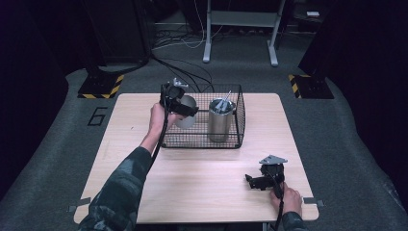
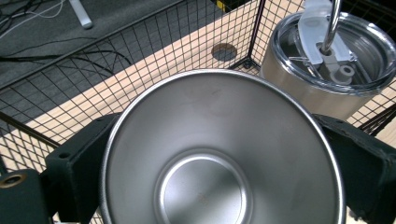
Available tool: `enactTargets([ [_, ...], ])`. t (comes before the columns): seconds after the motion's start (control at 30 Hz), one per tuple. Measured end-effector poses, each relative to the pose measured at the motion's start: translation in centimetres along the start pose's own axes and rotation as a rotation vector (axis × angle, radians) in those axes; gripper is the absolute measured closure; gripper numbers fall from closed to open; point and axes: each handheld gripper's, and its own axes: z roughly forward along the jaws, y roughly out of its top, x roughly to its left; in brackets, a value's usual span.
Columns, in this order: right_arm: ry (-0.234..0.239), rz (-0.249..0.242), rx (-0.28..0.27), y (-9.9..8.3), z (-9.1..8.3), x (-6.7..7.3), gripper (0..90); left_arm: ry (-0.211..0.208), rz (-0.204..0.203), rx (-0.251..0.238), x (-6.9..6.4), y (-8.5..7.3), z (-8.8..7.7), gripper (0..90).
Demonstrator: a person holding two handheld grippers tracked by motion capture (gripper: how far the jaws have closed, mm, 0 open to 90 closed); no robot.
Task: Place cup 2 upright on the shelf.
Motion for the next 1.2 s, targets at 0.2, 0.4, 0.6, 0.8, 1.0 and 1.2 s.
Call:
enactTargets([
  [0.2,0.004,-0.009,0.004,0.0,0.0,-0.1,0.0,-0.001,0.0,0.017,-0.1,-0.1,0.9,6.5],
  [0.4,0.004,-0.011,0.004,0.0,0.0,-0.1,0.0,0.0,-0.013,0.025,-0.1,-0.4,1.7,6.5],
  [0.6,0.004,-0.011,0.004,0.0,0.0,-0.1,0.0,-0.001,-0.022,0.044,-0.1,-0.8,2.6,6.5],
  [0.8,0.004,-0.011,0.004,0.0,0.0,-0.1,0.0,-0.005,-0.031,0.058,-0.1,-1.2,3.4,6.5],
  [1.0,0.004,-0.011,0.004,0.0,0.0,-0.1,0.0,-0.008,-0.038,0.071,-0.3,-1.6,4.1,6.4],
  [1.2,0.004,-0.009,0.004,0.0,0.0,-0.1,0.0,-0.013,-0.046,0.088,-0.4,-2.0,4.9,6.4],
])
